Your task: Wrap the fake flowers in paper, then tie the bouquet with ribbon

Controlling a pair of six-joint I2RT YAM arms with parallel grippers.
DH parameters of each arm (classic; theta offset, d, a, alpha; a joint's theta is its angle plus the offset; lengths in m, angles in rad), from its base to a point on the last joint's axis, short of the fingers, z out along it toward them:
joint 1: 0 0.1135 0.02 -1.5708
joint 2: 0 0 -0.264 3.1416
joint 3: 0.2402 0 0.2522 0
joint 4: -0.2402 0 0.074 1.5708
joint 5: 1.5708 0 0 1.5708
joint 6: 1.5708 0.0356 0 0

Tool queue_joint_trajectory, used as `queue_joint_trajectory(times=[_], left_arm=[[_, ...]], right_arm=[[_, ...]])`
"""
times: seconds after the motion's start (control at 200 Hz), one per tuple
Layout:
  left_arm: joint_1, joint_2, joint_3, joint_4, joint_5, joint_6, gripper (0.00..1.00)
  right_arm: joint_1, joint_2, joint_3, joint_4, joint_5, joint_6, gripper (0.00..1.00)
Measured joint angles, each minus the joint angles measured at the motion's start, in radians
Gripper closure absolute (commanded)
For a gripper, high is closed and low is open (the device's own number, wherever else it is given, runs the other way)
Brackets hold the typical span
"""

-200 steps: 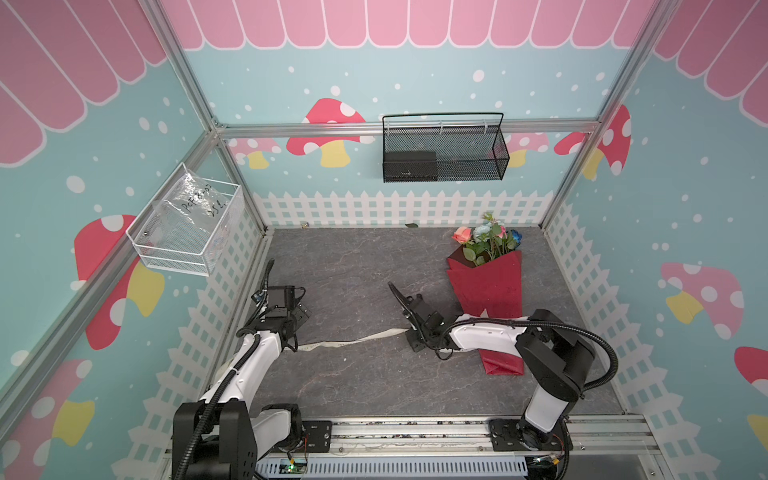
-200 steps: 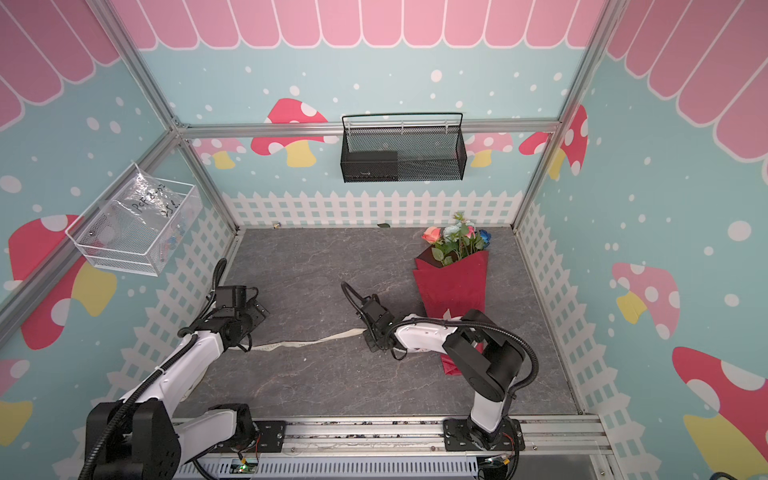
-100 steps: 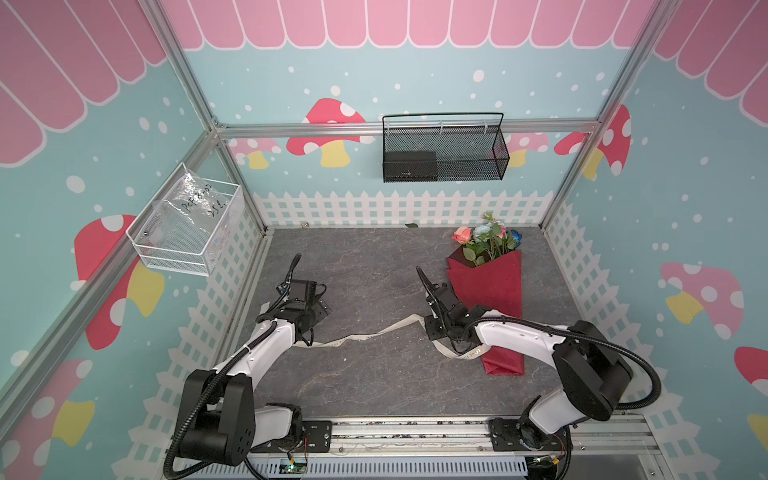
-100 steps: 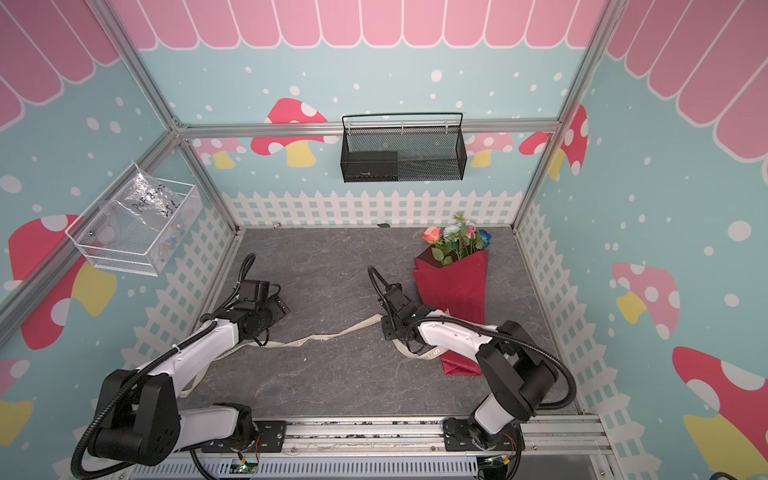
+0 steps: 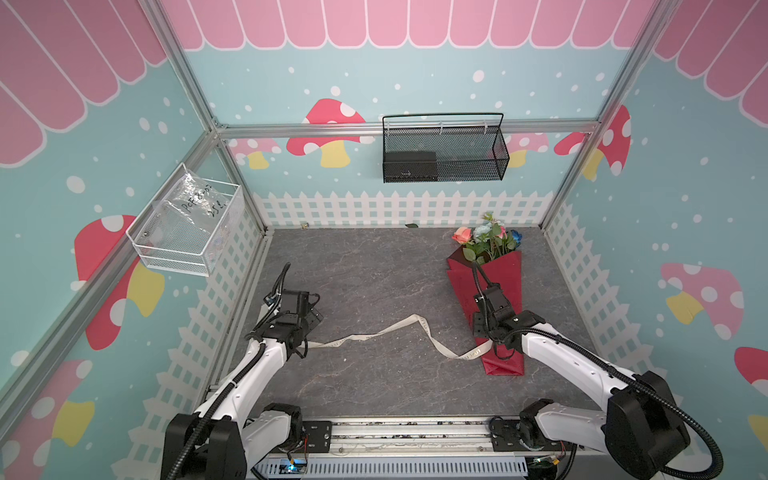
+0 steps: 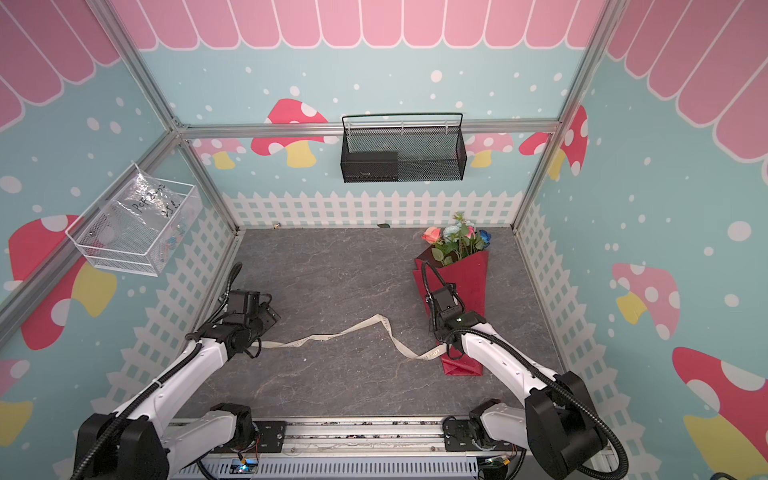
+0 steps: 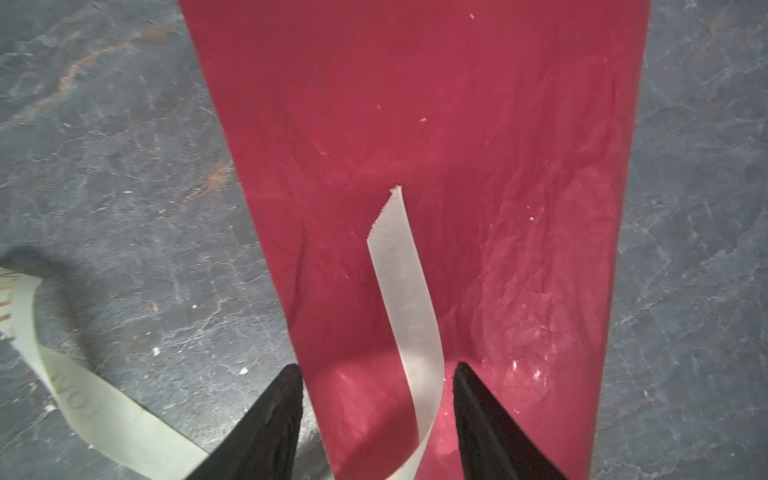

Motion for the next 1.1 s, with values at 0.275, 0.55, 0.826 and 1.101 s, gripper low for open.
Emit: queue_joint_trajectory(times=[0.275, 0.55, 0.826, 1.101], left_arm=[[0.167, -0.089, -0.161, -0.111, 0.000, -0.143, 0.21], [0.207, -0.001, -0.185, -0.004, -0.016, -0.183, 0.21], [0.213, 0.180, -0.126, 0.185, -0.056, -0.122, 0.32], [0.214, 0.371, -0.018, 0.368, 0.016, -0.043, 0.31]], right_arm=[[-0.090, 0.017, -0.089, 0.042, -0.046, -0.013, 0.35], [-0.117, 0.048, -0.119, 0.121, -0.099, -0.024, 0.64], [-0.130, 0.041, -0.121, 0.164, -0.113, -0.026, 0.98], [-0.129, -0.093, -0.100, 0.148, -0.154, -0.084, 1.00]])
